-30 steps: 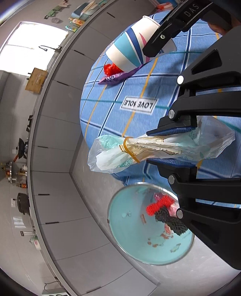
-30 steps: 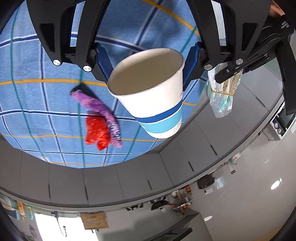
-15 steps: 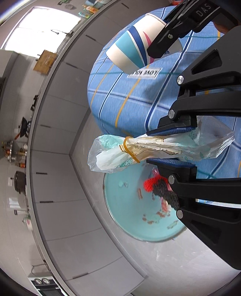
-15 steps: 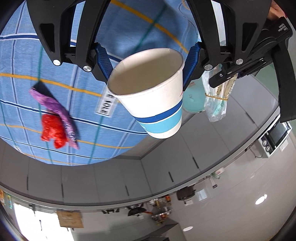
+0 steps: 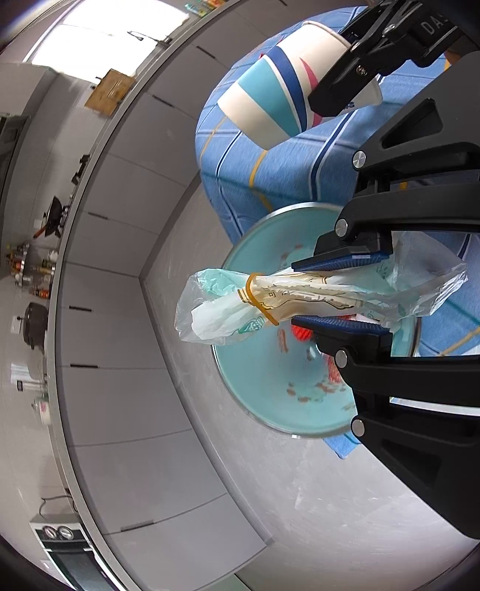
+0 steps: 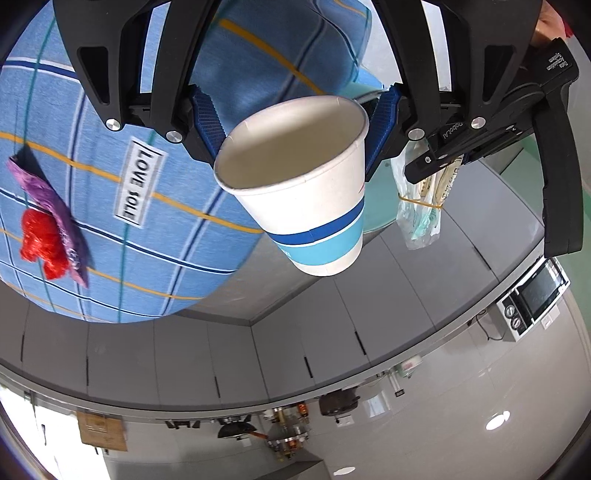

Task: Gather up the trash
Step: 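Carry the bag and cup over the teal bucket and open both tools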

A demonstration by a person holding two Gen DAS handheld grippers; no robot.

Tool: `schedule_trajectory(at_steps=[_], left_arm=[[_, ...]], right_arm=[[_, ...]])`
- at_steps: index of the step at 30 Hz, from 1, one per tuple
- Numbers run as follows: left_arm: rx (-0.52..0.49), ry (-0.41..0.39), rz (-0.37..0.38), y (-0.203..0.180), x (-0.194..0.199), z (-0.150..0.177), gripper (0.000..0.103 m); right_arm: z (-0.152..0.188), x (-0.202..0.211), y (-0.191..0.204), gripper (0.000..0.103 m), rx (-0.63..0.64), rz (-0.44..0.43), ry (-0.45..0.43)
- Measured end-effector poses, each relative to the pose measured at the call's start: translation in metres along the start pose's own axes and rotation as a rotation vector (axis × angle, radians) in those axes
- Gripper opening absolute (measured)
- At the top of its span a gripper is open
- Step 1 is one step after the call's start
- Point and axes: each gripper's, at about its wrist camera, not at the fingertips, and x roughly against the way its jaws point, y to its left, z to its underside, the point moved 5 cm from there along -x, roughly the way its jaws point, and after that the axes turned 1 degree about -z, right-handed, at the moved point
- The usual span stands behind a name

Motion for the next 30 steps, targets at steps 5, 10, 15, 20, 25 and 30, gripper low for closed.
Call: schedule_trajectory(at_steps=[5, 10, 15, 20, 25, 30], left_arm=[[0.014, 0.025, -0.026, 0.017, -0.012, 0.001, 0.024], [0.025, 0.059, -0.053, 0.033, -0.026, 0.005, 0.024], [0.04, 0.095, -0.072, 0.046, -0.042, 0.008, 0.024], [0.049, 0.112, -0.085, 0.054, -0.05, 0.009, 0.024], [0.056, 0.12, -0.097, 0.06, -0.053, 0.01, 0.025], [0.062, 0.121, -0.104, 0.063, -0.054, 0.012, 0.029]], right_arm=[[-0.001, -0.02, 0.019, 0.068, 0.02, -0.017, 0.026], [0.004, -0.041, 0.028, 0.068, 0.017, -0.031, 0.063], [0.004, -0.058, 0.035, 0.069, 0.03, -0.038, 0.084], [0.007, -0.076, 0.042, 0.07, 0.045, -0.064, 0.103], [0.011, -0.087, 0.04, 0.071, 0.036, -0.093, 0.118], [0.011, -0.093, 0.041, 0.072, 0.033, -0.119, 0.125]])
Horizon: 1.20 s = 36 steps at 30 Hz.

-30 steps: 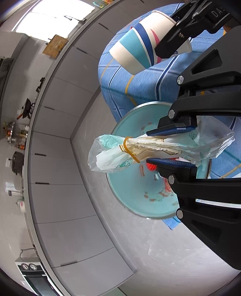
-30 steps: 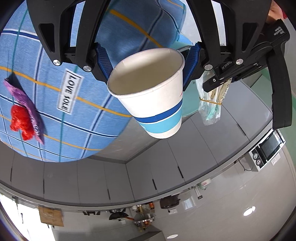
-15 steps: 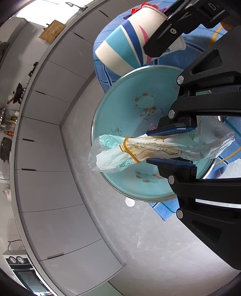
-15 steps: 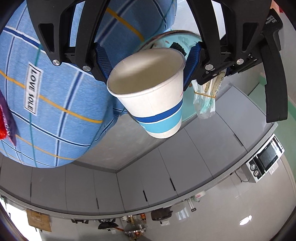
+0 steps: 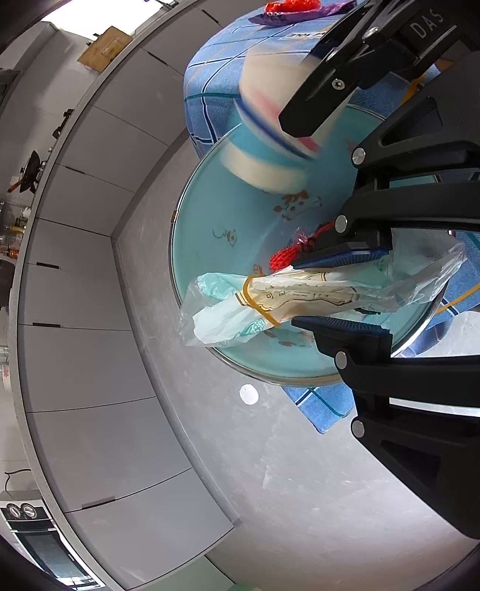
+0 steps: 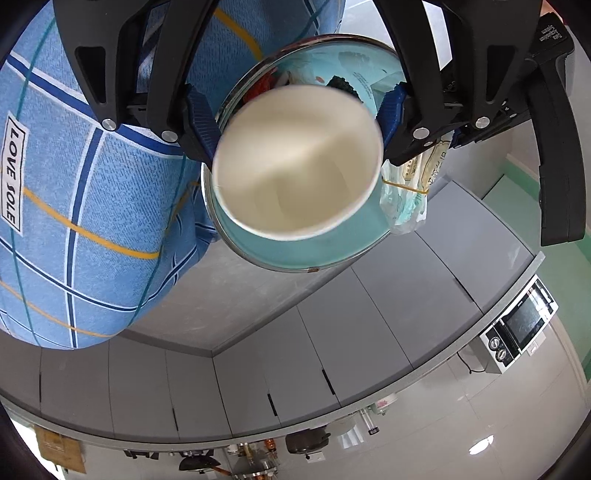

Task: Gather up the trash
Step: 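Carry the bag and cup over the teal bucket and open both tools, then move both tools back to the purple wrapper and red plastic bag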

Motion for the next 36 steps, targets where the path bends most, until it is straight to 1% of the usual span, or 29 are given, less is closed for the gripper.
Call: schedule_trajectory(at_steps=[2, 4, 6, 7, 9, 11, 13, 14, 15, 19, 20, 21, 23, 25, 29, 36], left_arm=[[-0.003, -0.003, -0.003, -0.001, 0.001, 0.0, 0.033], [-0.003, -0.005, -0.011, -0.001, 0.0, 0.0, 0.039], [0.001, -0.004, -0.018, 0.0, 0.0, 0.0, 0.048], [0.005, -0.002, -0.023, 0.0, 0.001, 0.001, 0.05], [0.009, -0.005, -0.032, 0.0, 0.002, 0.001, 0.058], [0.006, -0.009, -0.04, -0.002, 0.004, 0.001, 0.062], [0.005, -0.015, -0.052, -0.003, 0.006, 0.001, 0.069], [0.005, -0.017, -0.062, -0.003, 0.007, 0.001, 0.074], [0.005, -0.022, -0.076, -0.003, 0.009, 0.001, 0.077], [0.001, -0.028, -0.088, -0.006, 0.014, 0.0, 0.078], [0.003, -0.033, -0.096, -0.006, 0.017, 0.0, 0.082], [0.005, -0.04, -0.104, -0.006, 0.019, -0.001, 0.089], [0.011, -0.063, -0.119, -0.007, 0.025, -0.003, 0.094], [0.008, -0.073, -0.121, -0.007, 0.03, -0.003, 0.095], [-0.01, -0.08, -0.105, -0.02, 0.037, 0.0, 0.096], [-0.072, -0.093, -0.052, -0.059, 0.048, 0.008, 0.096]], right_arm=[[-0.001, 0.003, -0.001, 0.074, 0.002, 0.004, -0.01], [-0.002, 0.006, -0.002, 0.074, -0.002, 0.008, -0.017], [-0.003, 0.011, -0.005, 0.074, -0.012, 0.008, -0.028], [-0.004, 0.013, -0.006, 0.074, -0.014, 0.01, -0.033], [-0.005, 0.021, -0.007, 0.074, -0.014, 0.021, -0.055], [-0.006, 0.028, -0.009, 0.074, -0.015, 0.028, -0.07], [-0.007, 0.033, -0.01, 0.074, -0.017, 0.039, -0.082], [-0.007, 0.038, -0.012, 0.074, -0.02, 0.044, -0.091], [-0.006, 0.04, -0.013, 0.074, -0.022, 0.048, -0.095], [-0.004, 0.046, -0.019, 0.074, -0.031, 0.071, -0.104], [-0.003, 0.048, -0.022, 0.074, -0.038, 0.075, -0.104], [-0.002, 0.05, -0.024, 0.074, -0.043, 0.078, -0.103], [-0.001, 0.054, -0.029, 0.074, -0.053, 0.088, -0.11], [0.0, 0.06, -0.035, 0.074, -0.061, 0.099, -0.119], [0.001, 0.073, -0.051, 0.074, -0.09, 0.123, -0.136], [0.005, 0.097, -0.081, 0.074, -0.134, 0.176, -0.166]])
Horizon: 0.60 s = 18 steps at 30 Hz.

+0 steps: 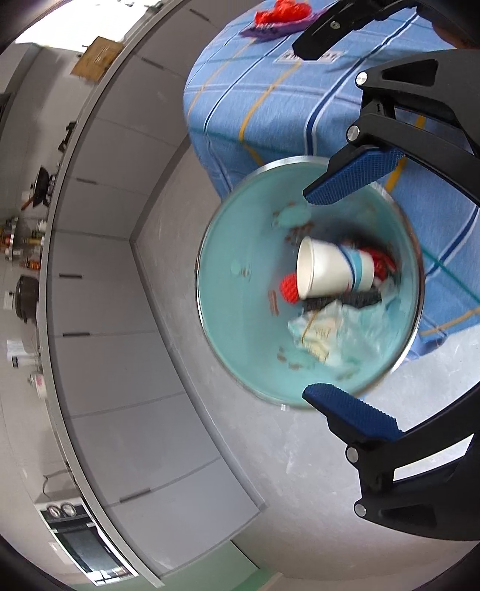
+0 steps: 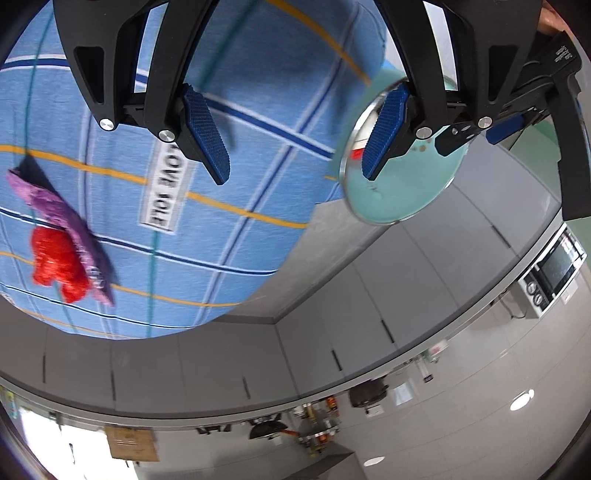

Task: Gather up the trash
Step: 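Move both tools back to the purple wrapper and red plastic bag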

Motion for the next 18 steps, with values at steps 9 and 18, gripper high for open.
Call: schedule_trajectory(at_steps=[9, 18], left_arm=[[-0.058, -0.004, 0.056, -0.047, 0.008, 0.005, 0.096], [-0.139, -0.006, 0.117, -0.095, 0.017, 0.014, 0.096]], right_arm=[[-0.004, 0.025, -0.051, 0.074, -0.058, 0.076, -0.033], [-0.003, 0.049, -0.099, 0.074, -0.111, 0.159, -0.062]])
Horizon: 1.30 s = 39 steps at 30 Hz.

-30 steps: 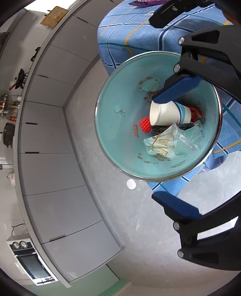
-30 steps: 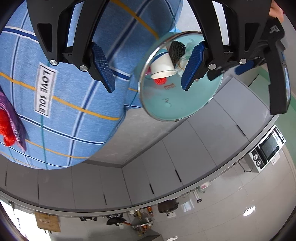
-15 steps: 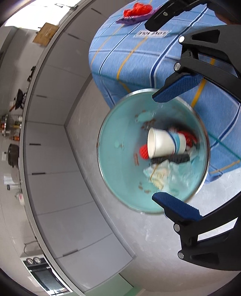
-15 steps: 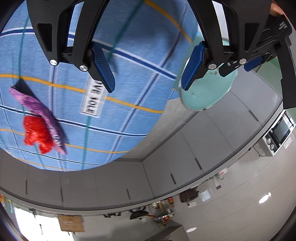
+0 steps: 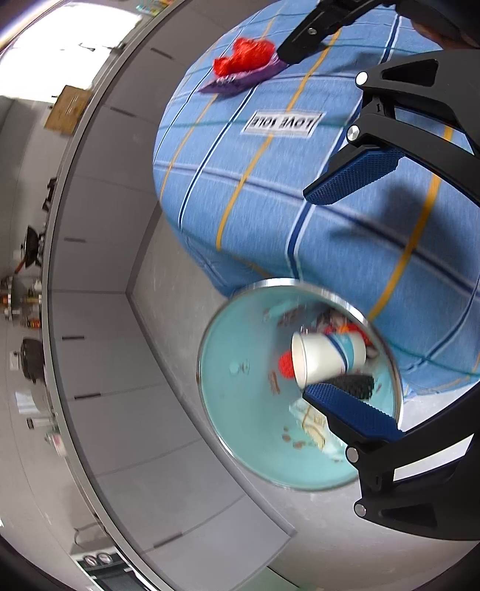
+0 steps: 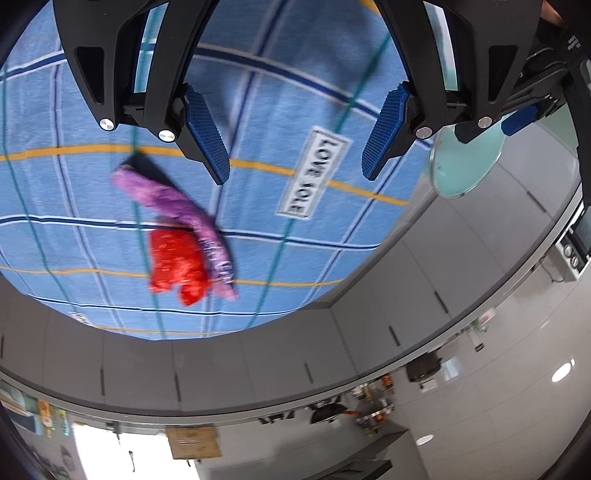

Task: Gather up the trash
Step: 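Move both tools back to the purple wrapper and red plastic bag, then grasp the red plastic bag with the right tool while the left tool grasps the purple wrapper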

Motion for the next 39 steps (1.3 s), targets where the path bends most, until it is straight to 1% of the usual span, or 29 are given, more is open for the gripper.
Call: schedule_trajectory(at_steps=[8, 14, 20, 23, 30, 33, 39], left_arm=[[-0.061, -0.006, 0.048, -0.046, 0.003, -0.004, 0.096], [-0.098, -0.002, 0.07, -0.08, -0.002, -0.008, 0.096], [-0.121, 0.019, 0.103, -0.117, -0.011, -0.009, 0.096], [-0.134, 0.029, 0.107, -0.134, -0.017, -0.01, 0.096], [-0.131, 0.044, 0.106, -0.16, -0.03, -0.018, 0.096], [-0.146, 0.045, 0.097, -0.168, -0.035, -0.02, 0.096], [-0.138, 0.059, 0.08, -0.175, -0.046, -0.021, 0.096]], right_arm=[[-0.01, 0.011, -0.042, 0.074, -0.01, 0.059, -0.025], [-0.019, 0.012, -0.072, 0.074, -0.022, 0.085, -0.026], [-0.035, 0.006, -0.098, 0.074, -0.025, 0.099, -0.026], [-0.044, -0.002, -0.112, 0.074, -0.031, 0.092, -0.007], [-0.061, -0.027, -0.117, 0.074, 0.017, 0.048, 0.05], [-0.064, -0.04, -0.119, 0.074, 0.025, 0.025, 0.074], [-0.068, -0.067, -0.12, 0.072, 0.007, -0.039, 0.14]])
